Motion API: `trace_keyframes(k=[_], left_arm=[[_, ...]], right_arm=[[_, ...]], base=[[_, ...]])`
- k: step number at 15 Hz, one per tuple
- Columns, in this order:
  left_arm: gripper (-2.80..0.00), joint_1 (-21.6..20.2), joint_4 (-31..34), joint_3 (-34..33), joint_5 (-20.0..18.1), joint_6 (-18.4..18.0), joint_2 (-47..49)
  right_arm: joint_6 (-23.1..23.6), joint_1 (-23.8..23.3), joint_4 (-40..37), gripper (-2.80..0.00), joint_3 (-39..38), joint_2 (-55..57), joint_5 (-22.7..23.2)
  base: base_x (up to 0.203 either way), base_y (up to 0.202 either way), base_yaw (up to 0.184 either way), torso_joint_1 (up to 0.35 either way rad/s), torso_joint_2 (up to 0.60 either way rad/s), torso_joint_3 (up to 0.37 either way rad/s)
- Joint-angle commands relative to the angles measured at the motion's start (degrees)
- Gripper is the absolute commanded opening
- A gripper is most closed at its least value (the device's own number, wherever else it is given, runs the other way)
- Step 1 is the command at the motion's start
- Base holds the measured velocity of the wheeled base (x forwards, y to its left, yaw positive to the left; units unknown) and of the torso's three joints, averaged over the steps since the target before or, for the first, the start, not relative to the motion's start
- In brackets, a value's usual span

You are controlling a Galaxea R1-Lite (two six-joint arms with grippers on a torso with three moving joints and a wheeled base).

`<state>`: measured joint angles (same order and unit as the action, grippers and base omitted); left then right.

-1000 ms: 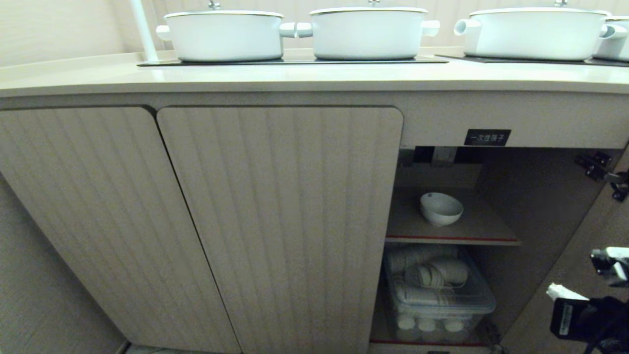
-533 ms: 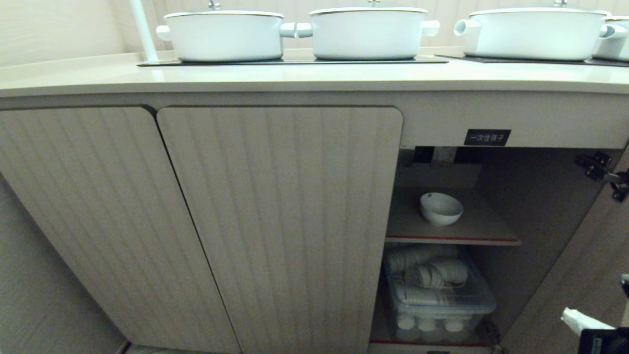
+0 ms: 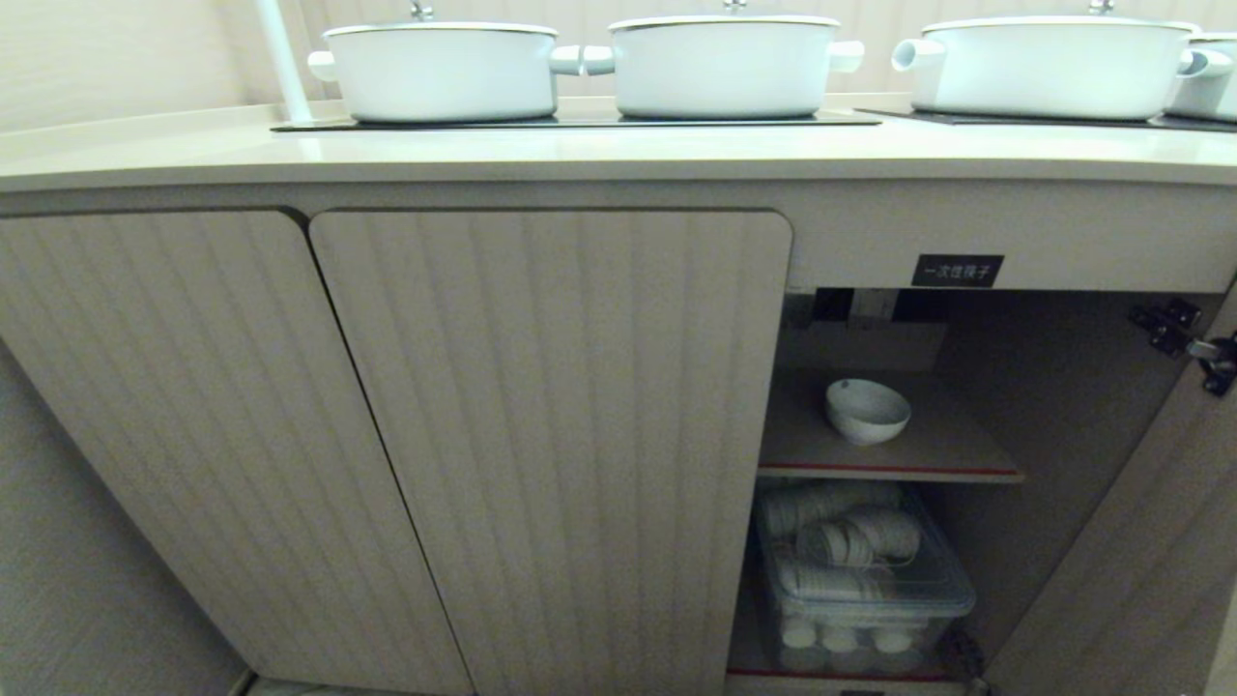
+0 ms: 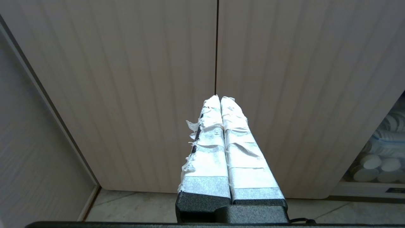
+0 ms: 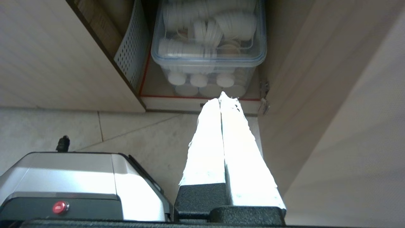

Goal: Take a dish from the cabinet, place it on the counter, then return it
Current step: Close the cabinet door

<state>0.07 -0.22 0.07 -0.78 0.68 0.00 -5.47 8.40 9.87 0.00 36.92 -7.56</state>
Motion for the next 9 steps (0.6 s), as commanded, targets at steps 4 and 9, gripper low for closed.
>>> trace_keyframes(k=[4,9], left_arm=[[-2.80,-0.1,0.0,0.0,0.0,0.0,0.0],[-2.80,0.0,0.0,0.0,0.0,0.0,0.0]], right_arm=[[3.8,-7.7,-7.7,-2.80,0.0,-15.9,4.8],[6.9,-7.4,-9.9,-2.80,0.0,-24.4,6.5]], base=[[0.000,0.000,0.000,0.000,0.00,0.000],[0.000,0.000,0.000,0.000,0.00,0.000]])
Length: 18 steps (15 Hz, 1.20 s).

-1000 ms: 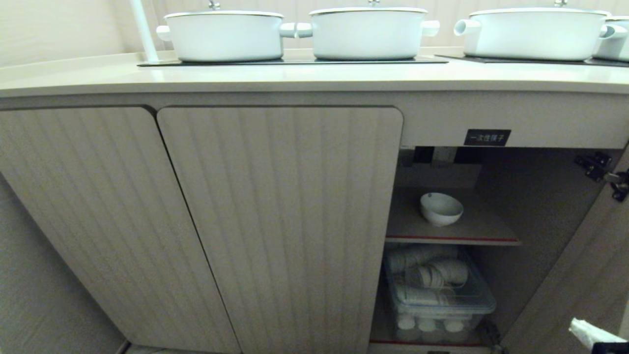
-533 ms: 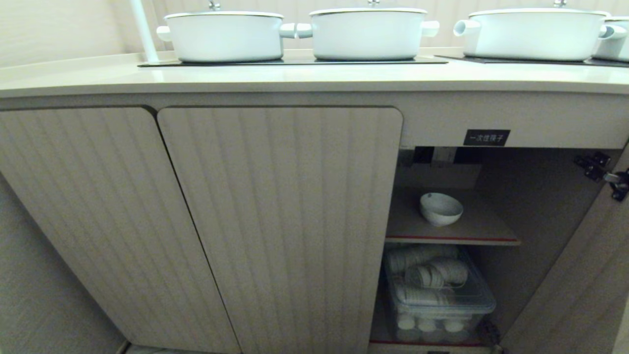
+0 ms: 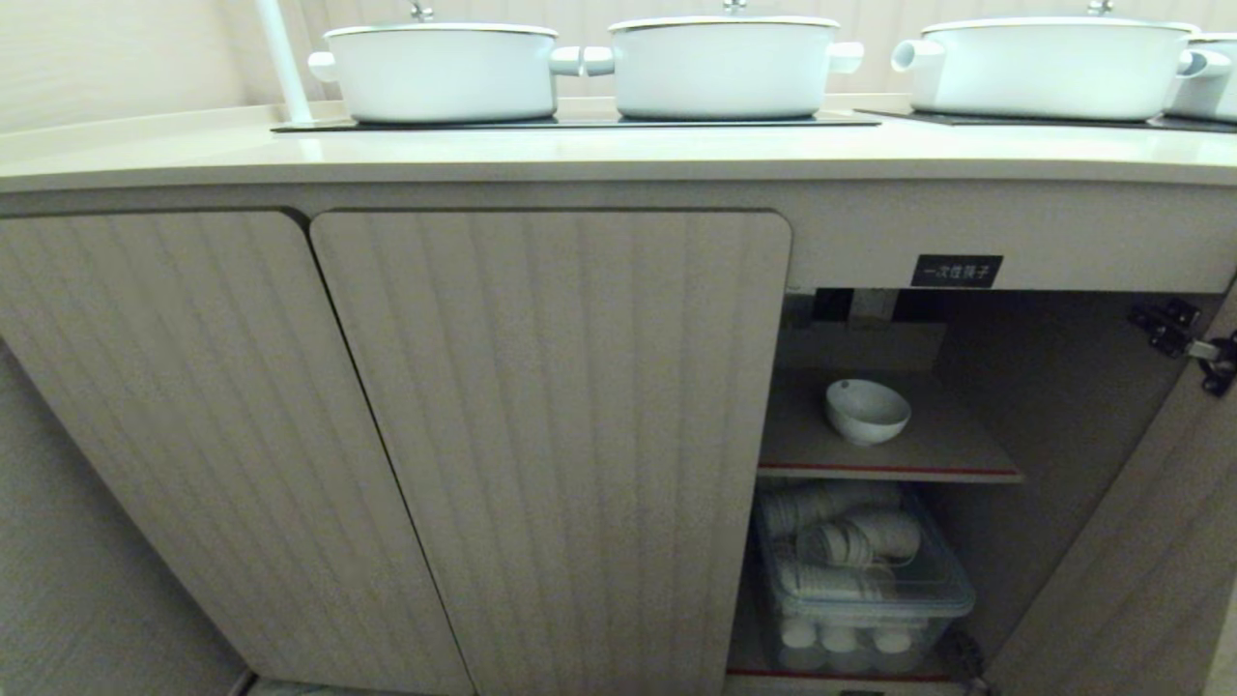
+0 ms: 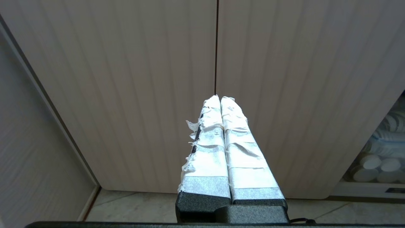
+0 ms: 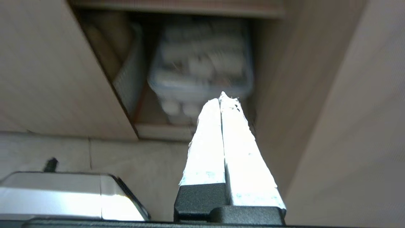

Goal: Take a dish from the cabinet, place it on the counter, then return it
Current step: Close the cabinet door

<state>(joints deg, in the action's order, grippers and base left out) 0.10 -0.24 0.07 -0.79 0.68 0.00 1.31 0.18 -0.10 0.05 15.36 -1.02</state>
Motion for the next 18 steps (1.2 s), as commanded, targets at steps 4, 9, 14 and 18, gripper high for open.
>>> trace_keyframes(k=[4,9,14,18], left_arm=[[-2.80,0.0,0.0,0.0,0.0,0.0,0.0],[-2.80,0.0,0.0,0.0,0.0,0.0,0.0],[-2.80,0.0,0.0,-0.1,0.0,0.0,0.0],[-2.80,0.0,0.0,-0.1,0.0,0.0,0.0]], right_arm=[[0.0,1.0,0.1,-2.80,0.0,-4.9,0.1],[-0.1,0.2,0.1,-2.80,0.0,-14.0,0.1],[-0.2,0.2,0.1,-2.80,0.0,-15.4,0.1],[-0.2,0.2,0.1,-2.80,0.0,-15.4,0.1]], base=[[0.000,0.000,0.000,0.000,0.00,0.000],[0.000,0.000,0.000,0.000,0.00,0.000],[0.000,0.000,0.000,0.000,0.00,0.000],[0.000,0.000,0.000,0.000,0.00,0.000]])
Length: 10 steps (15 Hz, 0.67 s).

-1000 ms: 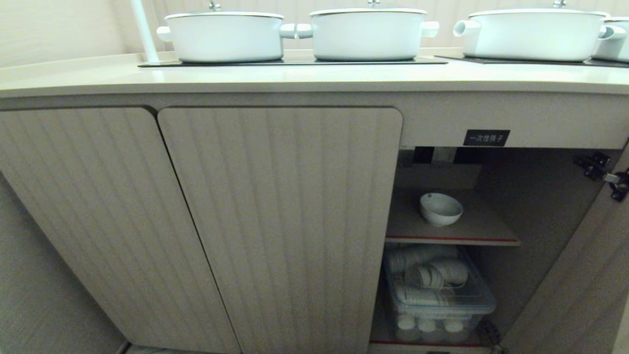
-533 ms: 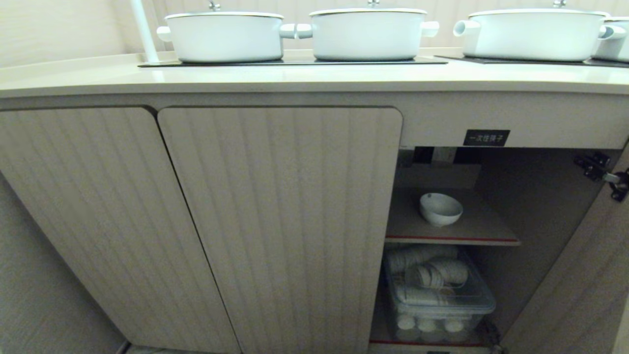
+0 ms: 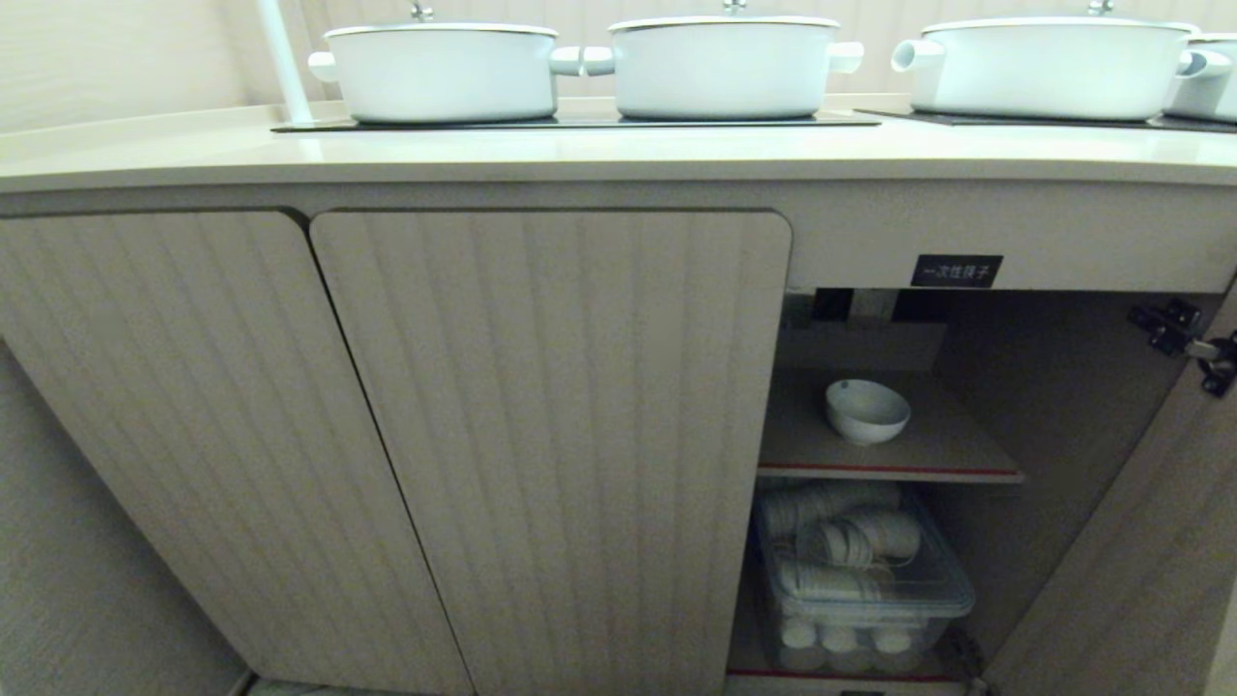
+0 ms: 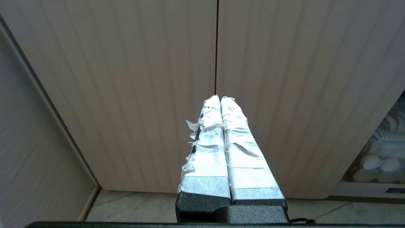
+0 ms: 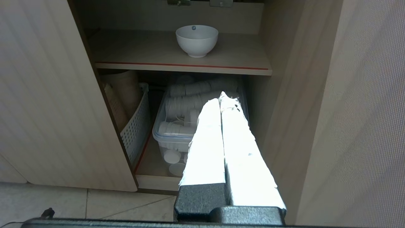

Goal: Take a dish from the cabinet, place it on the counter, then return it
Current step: Close the cabinet door

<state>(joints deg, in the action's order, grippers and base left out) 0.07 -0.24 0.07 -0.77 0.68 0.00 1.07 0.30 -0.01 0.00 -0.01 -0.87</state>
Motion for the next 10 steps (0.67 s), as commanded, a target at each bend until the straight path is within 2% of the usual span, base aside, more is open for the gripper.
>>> trace_keyframes(k=[1,10], left_arm=[[-2.80,0.0,0.0,0.0,0.0,0.0,0.0],[-2.80,0.0,0.0,0.0,0.0,0.0,0.0]], right_arm=[[0.1,0.0,0.0,-2.80,0.0,0.0,-0.1],[-0.1,0.0,-0.1,-2.80,0.0,0.0,-0.3]], base=[[0.000,0.000,0.000,0.000,0.00,0.000],[0.000,0.000,0.000,0.000,0.00,0.000]])
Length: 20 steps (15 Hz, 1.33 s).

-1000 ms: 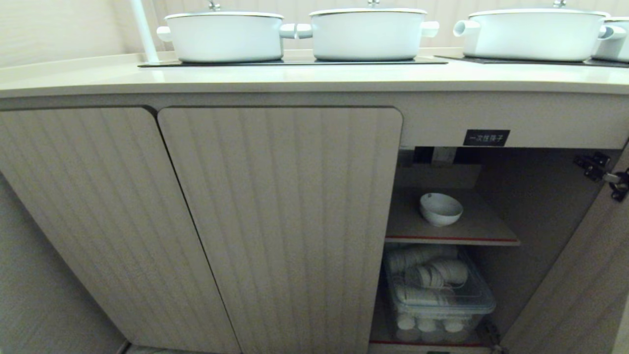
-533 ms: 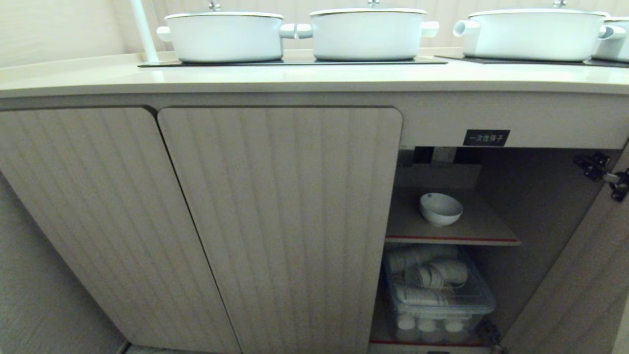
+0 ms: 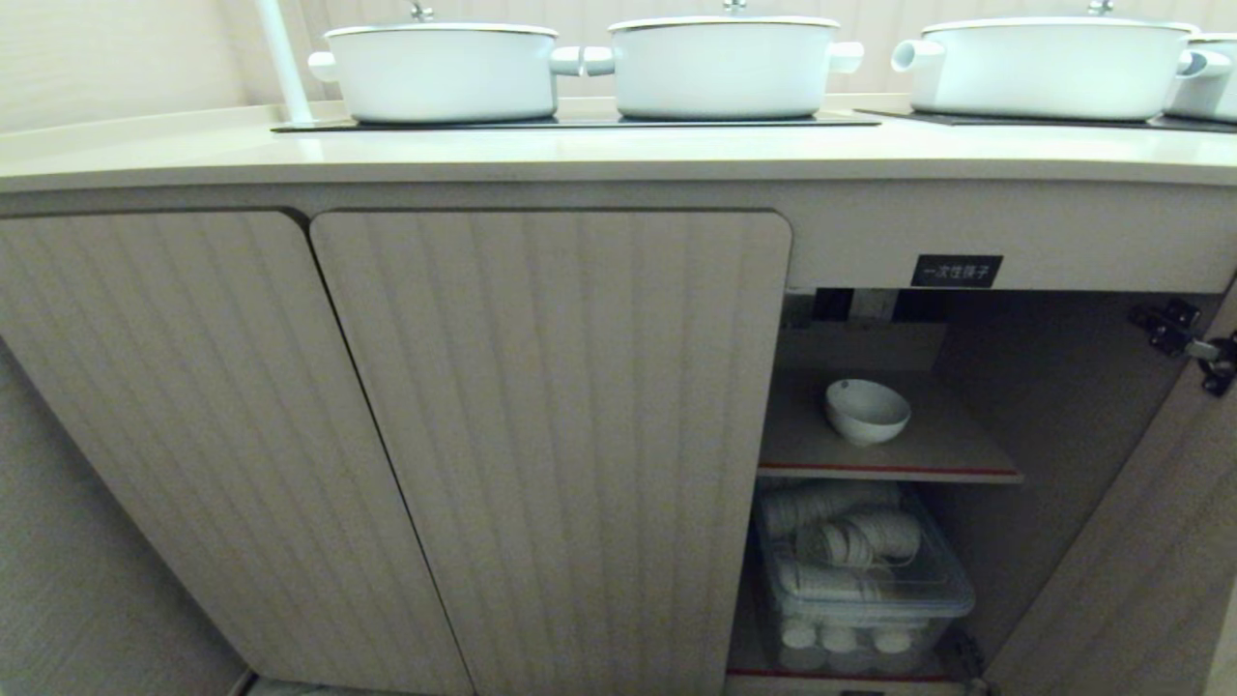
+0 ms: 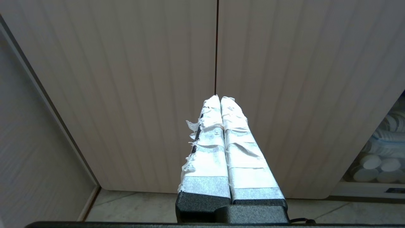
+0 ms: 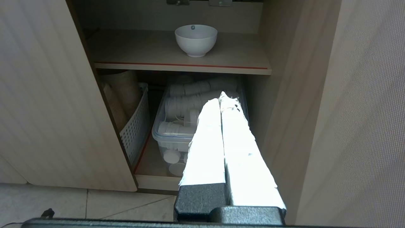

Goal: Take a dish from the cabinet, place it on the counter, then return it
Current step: Close the cabinet door

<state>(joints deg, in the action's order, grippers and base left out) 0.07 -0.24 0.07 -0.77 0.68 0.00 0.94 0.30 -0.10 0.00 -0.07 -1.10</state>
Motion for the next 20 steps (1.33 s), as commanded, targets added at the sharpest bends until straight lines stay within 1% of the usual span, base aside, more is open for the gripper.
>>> trace_keyframes(k=[1,20], left_arm=[[-2.80,0.0,0.0,0.0,0.0,0.0,0.0],[-2.80,0.0,0.0,-0.1,0.0,0.0,0.0]], right_arm=[[0.0,0.0,0.0,-2.80,0.0,0.1,0.0],[0.0,0.0,0.0,-2.80,0.0,0.1,0.0]], base=[[0.000,0.000,0.000,0.000,0.00,0.000],[0.000,0.000,0.000,0.000,0.00,0.000]])
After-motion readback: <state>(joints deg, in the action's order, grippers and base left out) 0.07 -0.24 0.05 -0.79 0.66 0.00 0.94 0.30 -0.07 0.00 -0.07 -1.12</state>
